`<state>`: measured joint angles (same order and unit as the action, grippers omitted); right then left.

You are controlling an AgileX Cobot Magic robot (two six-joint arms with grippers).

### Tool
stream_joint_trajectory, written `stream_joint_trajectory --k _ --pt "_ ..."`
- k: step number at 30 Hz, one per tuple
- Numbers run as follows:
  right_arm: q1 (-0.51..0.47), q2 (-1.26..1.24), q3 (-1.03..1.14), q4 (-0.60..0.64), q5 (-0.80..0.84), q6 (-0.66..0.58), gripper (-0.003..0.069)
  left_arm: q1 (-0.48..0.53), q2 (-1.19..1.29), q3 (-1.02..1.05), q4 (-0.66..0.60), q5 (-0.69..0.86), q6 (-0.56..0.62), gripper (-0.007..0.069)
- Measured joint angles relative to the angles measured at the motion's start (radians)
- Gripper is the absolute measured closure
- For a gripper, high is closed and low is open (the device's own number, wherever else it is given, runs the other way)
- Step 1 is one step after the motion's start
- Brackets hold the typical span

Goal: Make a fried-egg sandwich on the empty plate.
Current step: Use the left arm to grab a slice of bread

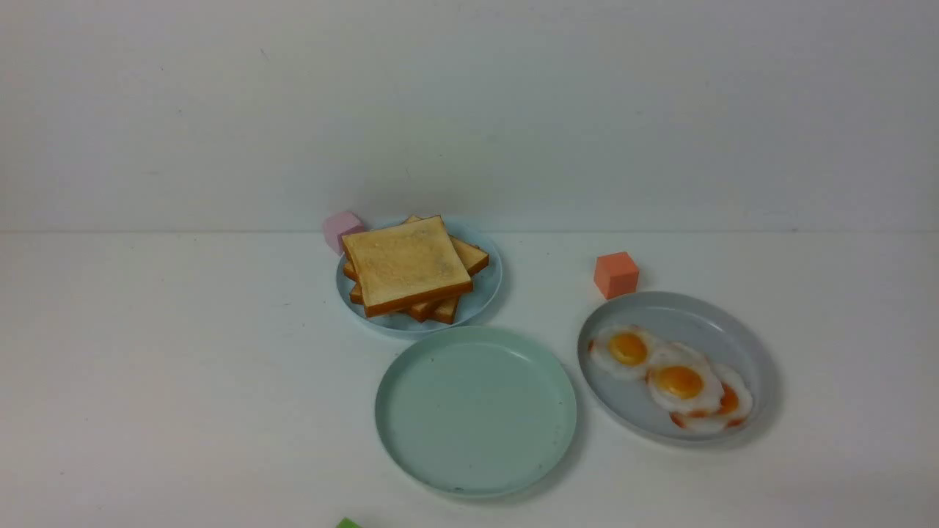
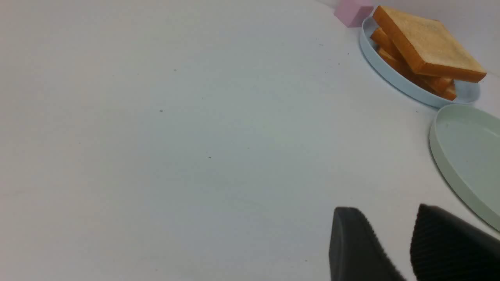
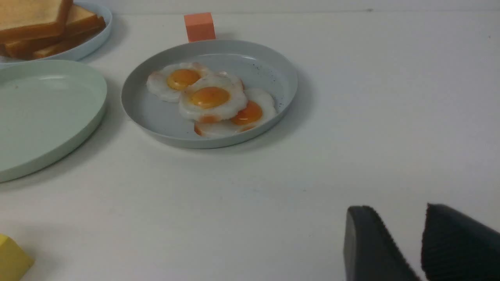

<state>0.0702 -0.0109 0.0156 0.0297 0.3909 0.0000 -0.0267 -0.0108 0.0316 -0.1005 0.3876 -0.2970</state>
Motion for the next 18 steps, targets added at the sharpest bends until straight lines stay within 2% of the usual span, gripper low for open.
stream_joint_trajectory --k 14,18 --pt "0.0 0.0 0.0 0.0 0.0 0.0 0.0421 0.0 0.0 0.0 0.0 -0.007 0.0 0.0386" --pt "0.0 0.0 0.0 0.0 0.0 0.0 0.0421 0.0 0.0 0.0 -0.037 -0.097 -0.023 0.0386"
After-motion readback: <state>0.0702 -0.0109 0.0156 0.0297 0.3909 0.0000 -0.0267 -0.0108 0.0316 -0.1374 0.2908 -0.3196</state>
